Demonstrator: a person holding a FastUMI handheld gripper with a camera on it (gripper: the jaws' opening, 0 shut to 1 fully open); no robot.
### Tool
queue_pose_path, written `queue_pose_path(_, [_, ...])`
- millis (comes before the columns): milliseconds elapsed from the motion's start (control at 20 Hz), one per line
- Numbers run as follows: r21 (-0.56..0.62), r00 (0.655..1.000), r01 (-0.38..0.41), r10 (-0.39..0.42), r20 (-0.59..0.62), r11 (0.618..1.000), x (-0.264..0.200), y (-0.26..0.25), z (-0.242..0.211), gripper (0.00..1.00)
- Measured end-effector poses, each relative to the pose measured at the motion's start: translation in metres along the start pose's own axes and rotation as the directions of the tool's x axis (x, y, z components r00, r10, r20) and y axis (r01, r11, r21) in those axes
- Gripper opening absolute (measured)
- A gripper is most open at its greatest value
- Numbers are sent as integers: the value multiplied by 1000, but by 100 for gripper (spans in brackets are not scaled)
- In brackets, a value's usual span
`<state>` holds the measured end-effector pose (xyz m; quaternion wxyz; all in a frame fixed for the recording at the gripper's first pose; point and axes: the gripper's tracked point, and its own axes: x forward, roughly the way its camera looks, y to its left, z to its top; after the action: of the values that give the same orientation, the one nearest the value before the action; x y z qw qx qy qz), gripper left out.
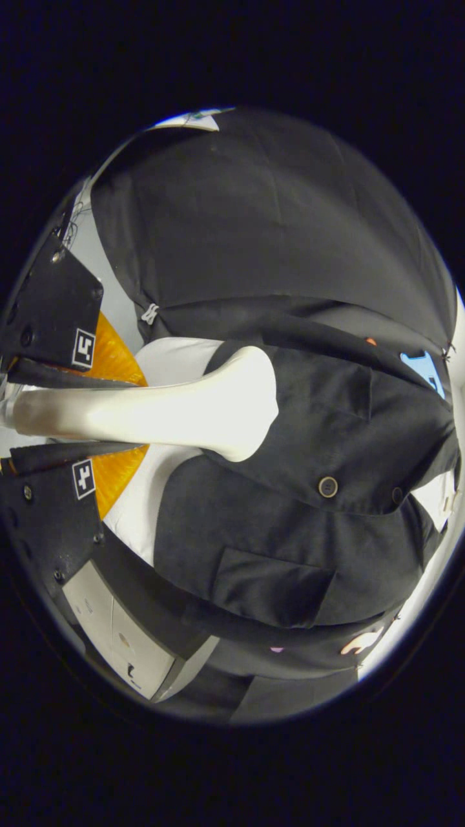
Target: Iron the clothes twice with a garment steamer, once on the left side and once on the right side.
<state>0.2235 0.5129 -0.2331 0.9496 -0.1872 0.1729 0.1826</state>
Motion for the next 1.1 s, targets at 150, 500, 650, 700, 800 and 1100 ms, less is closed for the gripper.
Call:
queue_pose_path(150, [-20,999,-10,9,-35,1000,5,2,-15,38])
queue_pose_path(500, [-27,998,-7,5,-66,1000,-4,7,-33,38])
queue_pose_path(650, [0,1000,-6,6,-24,1000,-25,3,-16,38])
queue_pose_path(700, [13,1000,-5,5,-4,1000,-34,0,-8,38])
queue_pose_path(800, [34,999,7,-8,32,999,-51,-10,7,38])
queue_pose_path(1100, [122,990,101,-112,90,987,-114,-66,27,38])
